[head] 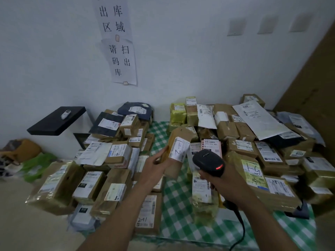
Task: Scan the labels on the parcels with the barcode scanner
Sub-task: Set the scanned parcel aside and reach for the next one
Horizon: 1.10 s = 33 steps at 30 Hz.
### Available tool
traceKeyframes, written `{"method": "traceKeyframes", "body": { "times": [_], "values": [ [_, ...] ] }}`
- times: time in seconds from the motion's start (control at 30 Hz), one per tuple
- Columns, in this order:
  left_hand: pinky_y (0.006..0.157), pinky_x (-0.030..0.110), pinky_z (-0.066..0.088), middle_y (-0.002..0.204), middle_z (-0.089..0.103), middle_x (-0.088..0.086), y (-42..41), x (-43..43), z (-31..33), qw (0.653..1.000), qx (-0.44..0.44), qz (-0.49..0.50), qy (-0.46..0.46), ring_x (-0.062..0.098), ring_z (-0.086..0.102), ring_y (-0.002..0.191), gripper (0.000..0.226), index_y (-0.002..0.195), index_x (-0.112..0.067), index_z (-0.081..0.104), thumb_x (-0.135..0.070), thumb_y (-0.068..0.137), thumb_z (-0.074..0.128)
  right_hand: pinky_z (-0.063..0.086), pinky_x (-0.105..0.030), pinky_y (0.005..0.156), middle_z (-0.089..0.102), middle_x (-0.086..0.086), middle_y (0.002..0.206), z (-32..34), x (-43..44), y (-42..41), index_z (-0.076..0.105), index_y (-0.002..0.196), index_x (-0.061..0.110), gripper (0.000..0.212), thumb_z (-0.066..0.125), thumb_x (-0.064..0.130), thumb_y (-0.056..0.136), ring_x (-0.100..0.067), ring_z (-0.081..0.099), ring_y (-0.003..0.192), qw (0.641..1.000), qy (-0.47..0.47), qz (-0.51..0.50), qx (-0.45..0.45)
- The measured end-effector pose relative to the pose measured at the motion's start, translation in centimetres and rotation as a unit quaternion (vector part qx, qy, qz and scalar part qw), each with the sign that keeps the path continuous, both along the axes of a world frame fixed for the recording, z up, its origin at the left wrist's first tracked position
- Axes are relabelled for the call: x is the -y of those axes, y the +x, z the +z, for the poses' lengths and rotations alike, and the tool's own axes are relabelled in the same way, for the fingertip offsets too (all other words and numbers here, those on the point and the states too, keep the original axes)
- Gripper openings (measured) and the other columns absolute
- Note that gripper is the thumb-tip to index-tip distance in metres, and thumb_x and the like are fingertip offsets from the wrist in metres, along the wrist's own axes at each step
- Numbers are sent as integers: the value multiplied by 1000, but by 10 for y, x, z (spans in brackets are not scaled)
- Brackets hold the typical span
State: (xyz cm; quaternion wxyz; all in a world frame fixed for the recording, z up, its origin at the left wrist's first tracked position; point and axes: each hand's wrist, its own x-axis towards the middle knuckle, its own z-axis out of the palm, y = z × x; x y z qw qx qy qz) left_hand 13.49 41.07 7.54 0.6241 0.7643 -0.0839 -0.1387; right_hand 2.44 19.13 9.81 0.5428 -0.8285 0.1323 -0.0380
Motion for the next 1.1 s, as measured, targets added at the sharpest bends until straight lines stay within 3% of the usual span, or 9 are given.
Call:
{"method": "traceKeyframes", "body": {
  "times": [0.07,0.13,0.2,0.3,0.43,0.67,0.8,0.9,1.1],
  "values": [
    [101,38,55,136,64,-12,12,-9,4,1000,-3,-2,21,9,65,116,48,125,-59,60,-48,81,76,55,-20,57,75,9,78,1,0,5,65,121,28,35,79,31,90,-7,68,62,1000,-10,19,-10],
    [87,31,60,136,63,-11,20,-15,12,999,-1,-5,47,9,66,110,48,132,-54,59,-49,86,69,60,-29,63,76,8,83,4,-2,8,62,125,34,40,79,33,89,-13,72,71,998,-18,47,-24],
    [76,26,59,133,59,-13,28,-19,19,997,-6,-5,78,9,63,107,43,135,-52,58,-46,94,65,56,-23,57,76,2,83,8,-6,10,61,124,35,38,78,35,90,-10,68,65,997,-29,69,-35],
    [104,48,50,136,63,-13,37,-24,25,991,-5,-20,131,15,61,117,43,115,-68,60,-71,72,66,47,-15,51,75,4,83,11,-13,14,60,123,38,35,76,39,91,1,63,57,995,-47,78,-39],
    [115,47,39,146,58,-10,47,-30,22,984,-1,-20,179,15,54,128,68,131,-57,58,-78,67,65,47,-20,63,72,9,86,12,-22,15,59,126,41,41,77,34,90,1,64,66,993,-53,94,-45],
    [113,49,40,146,57,-6,51,-37,18,975,-7,-44,217,19,56,128,92,140,-49,54,-86,57,61,52,-23,66,74,8,91,8,-29,19,58,133,40,50,79,32,88,-4,69,74,990,-53,123,-49],
    [107,44,48,133,64,-5,53,-39,14,975,-17,-46,218,14,63,112,60,141,-45,56,-56,84,70,51,-22,65,74,8,93,10,-31,19,57,135,39,53,79,34,88,-6,68,74,987,-63,137,-61],
    [104,42,50,123,63,-9,55,-41,10,973,-14,-46,224,11,65,106,52,141,-44,56,-48,90,68,51,-22,66,73,9,96,9,-31,20,58,133,38,51,80,32,88,-6,68,77,985,-72,144,-67],
    [104,44,51,126,65,-9,55,-47,1,974,-28,-28,223,13,65,109,71,135,-52,58,-70,67,65,52,-21,65,74,9,93,6,-31,21,60,130,39,48,80,28,88,-3,69,74,984,-58,152,-68]
  ]
}}
